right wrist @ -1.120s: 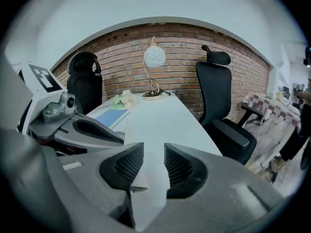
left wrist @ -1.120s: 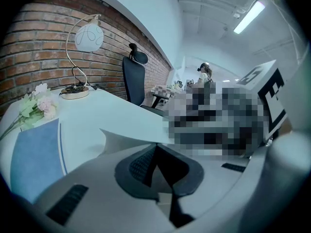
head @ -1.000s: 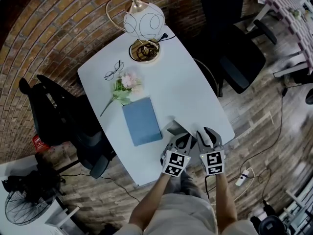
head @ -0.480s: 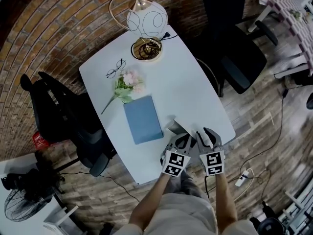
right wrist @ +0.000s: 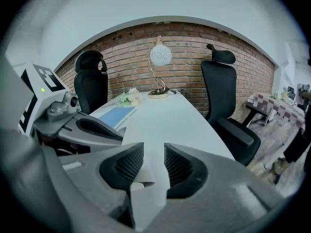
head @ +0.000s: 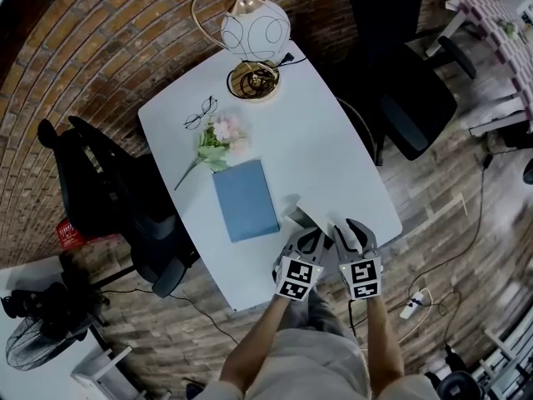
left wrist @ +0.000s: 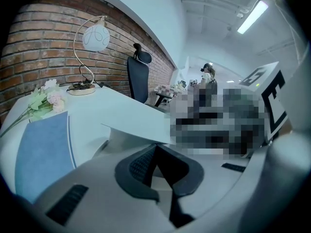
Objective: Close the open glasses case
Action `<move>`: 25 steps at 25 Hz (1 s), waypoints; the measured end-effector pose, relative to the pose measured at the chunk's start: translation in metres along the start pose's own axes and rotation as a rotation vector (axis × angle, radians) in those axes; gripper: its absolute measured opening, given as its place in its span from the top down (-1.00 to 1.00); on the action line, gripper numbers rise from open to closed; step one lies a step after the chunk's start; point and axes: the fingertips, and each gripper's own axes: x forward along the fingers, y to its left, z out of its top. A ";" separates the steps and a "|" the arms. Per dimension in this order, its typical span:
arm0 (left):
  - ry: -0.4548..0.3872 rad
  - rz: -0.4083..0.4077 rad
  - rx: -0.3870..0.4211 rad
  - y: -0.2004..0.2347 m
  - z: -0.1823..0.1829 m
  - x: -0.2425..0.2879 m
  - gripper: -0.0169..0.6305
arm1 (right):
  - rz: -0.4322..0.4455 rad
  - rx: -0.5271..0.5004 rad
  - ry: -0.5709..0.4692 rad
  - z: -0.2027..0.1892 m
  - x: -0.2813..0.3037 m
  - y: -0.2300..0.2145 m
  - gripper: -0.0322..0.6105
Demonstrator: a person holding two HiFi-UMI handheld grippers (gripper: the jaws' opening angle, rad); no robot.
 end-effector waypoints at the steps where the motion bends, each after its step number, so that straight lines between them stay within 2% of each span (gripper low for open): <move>1: 0.001 0.002 -0.001 0.000 -0.001 -0.001 0.94 | 0.002 -0.001 0.000 0.000 -0.001 0.001 0.52; 25: 0.024 0.021 -0.023 0.001 -0.021 -0.012 0.94 | 0.043 -0.020 0.011 -0.009 -0.002 0.019 0.52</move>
